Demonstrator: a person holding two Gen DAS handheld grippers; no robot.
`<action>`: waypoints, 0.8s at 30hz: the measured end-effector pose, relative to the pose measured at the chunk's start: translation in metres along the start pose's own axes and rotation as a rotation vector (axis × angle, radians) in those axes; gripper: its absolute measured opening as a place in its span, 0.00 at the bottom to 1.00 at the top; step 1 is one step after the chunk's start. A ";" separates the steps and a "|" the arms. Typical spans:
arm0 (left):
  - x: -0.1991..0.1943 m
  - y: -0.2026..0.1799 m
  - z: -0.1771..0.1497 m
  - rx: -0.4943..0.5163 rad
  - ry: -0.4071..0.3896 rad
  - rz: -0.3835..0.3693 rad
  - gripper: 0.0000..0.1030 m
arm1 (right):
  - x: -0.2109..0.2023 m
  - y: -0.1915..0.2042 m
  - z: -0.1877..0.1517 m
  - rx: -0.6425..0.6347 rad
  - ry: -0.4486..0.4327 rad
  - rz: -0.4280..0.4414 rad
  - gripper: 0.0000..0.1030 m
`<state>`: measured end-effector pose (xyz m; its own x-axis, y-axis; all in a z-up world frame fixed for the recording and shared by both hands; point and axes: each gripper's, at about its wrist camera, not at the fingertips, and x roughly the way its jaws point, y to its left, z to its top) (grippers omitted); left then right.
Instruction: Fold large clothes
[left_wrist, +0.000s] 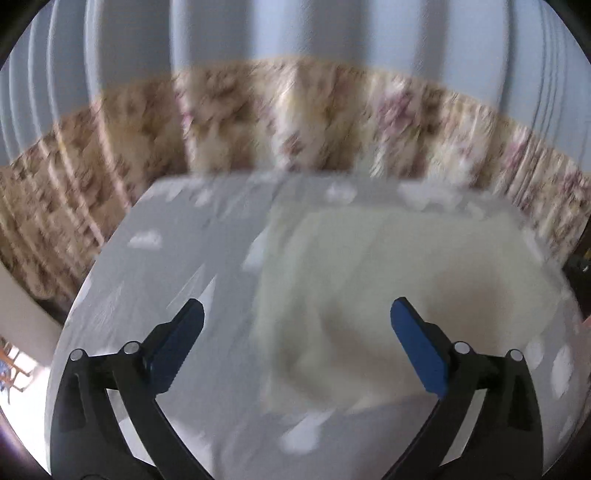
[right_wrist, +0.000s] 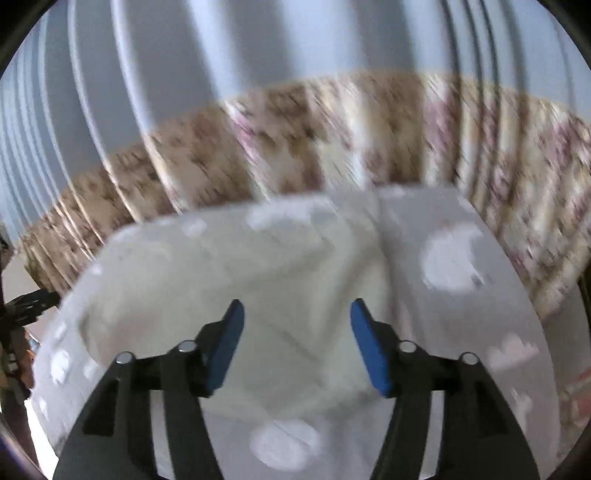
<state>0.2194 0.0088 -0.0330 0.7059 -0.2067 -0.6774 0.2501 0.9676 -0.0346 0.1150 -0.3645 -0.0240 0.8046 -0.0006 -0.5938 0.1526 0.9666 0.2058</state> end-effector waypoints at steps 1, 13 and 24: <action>0.011 -0.015 0.013 -0.007 0.006 -0.027 0.97 | 0.006 0.009 0.003 -0.006 -0.011 0.006 0.60; 0.175 -0.084 0.017 0.104 0.239 0.110 0.97 | 0.155 0.058 -0.008 -0.128 0.256 -0.064 0.54; 0.158 -0.070 0.018 0.055 0.239 0.074 0.96 | 0.137 0.034 -0.001 -0.066 0.201 -0.015 0.54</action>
<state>0.3250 -0.0939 -0.1246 0.5485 -0.0893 -0.8314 0.2440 0.9681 0.0571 0.2299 -0.3318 -0.0998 0.6707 0.0293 -0.7412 0.1204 0.9817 0.1478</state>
